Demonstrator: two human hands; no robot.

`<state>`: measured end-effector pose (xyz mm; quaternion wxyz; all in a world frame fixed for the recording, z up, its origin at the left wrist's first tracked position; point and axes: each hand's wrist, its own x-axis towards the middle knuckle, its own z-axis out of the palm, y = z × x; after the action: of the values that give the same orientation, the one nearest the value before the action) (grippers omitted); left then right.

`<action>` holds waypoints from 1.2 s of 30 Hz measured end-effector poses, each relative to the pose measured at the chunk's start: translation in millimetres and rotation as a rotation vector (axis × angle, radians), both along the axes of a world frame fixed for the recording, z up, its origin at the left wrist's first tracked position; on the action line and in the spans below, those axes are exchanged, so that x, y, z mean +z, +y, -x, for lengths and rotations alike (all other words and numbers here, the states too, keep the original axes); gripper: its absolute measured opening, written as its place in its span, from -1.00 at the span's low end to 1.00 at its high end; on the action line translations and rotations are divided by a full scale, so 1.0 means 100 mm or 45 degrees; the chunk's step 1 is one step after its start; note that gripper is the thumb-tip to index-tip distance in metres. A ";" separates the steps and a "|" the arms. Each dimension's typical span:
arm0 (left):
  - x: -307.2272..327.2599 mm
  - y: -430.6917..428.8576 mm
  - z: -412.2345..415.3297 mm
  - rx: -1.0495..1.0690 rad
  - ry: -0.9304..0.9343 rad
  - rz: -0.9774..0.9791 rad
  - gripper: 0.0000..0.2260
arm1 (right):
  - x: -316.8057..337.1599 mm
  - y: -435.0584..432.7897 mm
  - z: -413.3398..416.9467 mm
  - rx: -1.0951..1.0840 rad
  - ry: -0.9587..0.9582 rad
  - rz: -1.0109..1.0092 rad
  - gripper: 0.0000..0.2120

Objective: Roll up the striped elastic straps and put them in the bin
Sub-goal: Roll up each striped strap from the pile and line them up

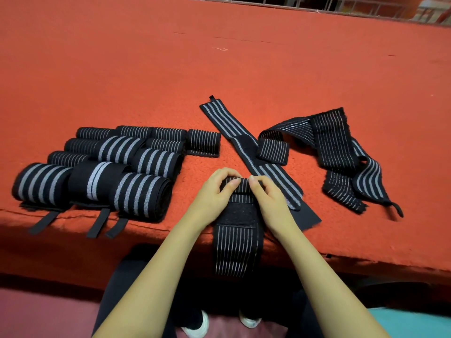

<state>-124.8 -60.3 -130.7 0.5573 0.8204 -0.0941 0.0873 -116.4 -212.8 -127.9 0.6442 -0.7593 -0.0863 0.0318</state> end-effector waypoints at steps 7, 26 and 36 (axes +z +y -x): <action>0.06 -0.03 0.00 0.021 0.165 0.138 -0.78 | -0.03 -0.04 0.02 0.052 -0.133 0.083 -0.92; 0.08 -0.02 0.02 -0.040 0.264 0.181 -0.95 | -0.05 0.00 0.02 0.100 0.028 0.057 -0.94; 0.05 -0.09 0.02 -0.046 0.281 0.210 -0.77 | 0.00 0.02 0.04 0.122 -0.029 0.123 -0.91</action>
<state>-127.1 -69.6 -125.5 0.6313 0.7745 -0.0394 -0.0059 -120.0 -211.1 -128.0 0.6034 -0.7849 -0.1284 0.0580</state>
